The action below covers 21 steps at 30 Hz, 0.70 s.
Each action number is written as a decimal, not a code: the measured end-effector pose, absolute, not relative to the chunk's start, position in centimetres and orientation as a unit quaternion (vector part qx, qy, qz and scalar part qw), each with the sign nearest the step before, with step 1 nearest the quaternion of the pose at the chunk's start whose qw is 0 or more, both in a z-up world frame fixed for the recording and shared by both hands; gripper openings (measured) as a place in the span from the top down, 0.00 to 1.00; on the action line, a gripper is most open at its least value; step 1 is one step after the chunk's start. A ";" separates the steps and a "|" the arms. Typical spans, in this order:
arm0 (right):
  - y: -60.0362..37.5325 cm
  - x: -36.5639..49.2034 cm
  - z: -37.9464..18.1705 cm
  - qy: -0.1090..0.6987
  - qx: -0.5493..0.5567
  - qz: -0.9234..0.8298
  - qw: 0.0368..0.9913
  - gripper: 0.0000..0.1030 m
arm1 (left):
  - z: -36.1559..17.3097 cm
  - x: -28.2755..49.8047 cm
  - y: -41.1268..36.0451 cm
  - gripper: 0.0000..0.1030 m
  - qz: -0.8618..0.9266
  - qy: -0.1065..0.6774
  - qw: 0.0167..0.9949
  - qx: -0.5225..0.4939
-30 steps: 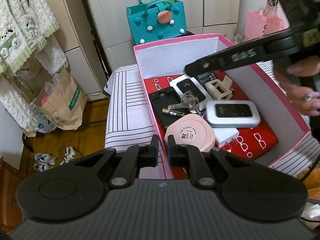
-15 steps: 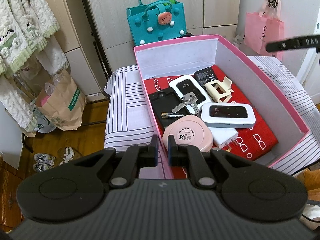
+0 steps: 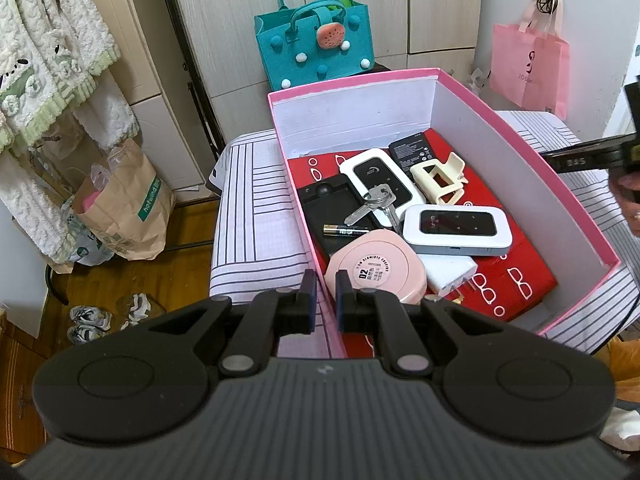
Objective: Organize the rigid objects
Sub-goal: 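Grasp the second bunch of keys with the right tool, then carry the keys into the box and release them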
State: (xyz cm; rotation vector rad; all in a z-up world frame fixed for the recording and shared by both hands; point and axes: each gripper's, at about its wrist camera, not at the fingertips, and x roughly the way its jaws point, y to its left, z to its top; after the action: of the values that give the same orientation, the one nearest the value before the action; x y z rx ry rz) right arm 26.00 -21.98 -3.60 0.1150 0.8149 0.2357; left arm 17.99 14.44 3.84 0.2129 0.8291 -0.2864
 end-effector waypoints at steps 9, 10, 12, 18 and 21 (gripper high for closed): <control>-21.3 26.0 -5.1 0.373 0.045 0.110 0.920 0.87 | 3.9 18.0 14.4 0.92 -0.139 0.401 0.900 0.101; -21.5 25.9 -5.0 0.372 0.053 0.109 0.920 0.96 | 3.9 18.0 14.4 0.92 -0.139 0.401 0.900 0.101; -21.6 25.7 -4.9 0.363 0.052 0.101 0.925 0.96 | 3.8 18.0 14.4 0.92 -0.139 0.401 0.900 0.100; -22.5 24.7 -3.0 0.345 0.097 0.121 0.926 0.96 | 3.8 18.0 14.4 0.92 -0.139 0.402 0.900 0.100; -22.4 24.0 -1.2 0.335 0.122 0.146 0.923 0.96 | 3.7 17.9 14.4 0.92 -0.139 0.402 0.900 0.101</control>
State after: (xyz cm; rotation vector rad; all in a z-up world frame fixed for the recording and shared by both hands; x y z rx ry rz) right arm 24.03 -22.44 -1.20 0.2510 0.6870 0.3002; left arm 17.95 14.42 3.72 0.2082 0.8313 -0.2871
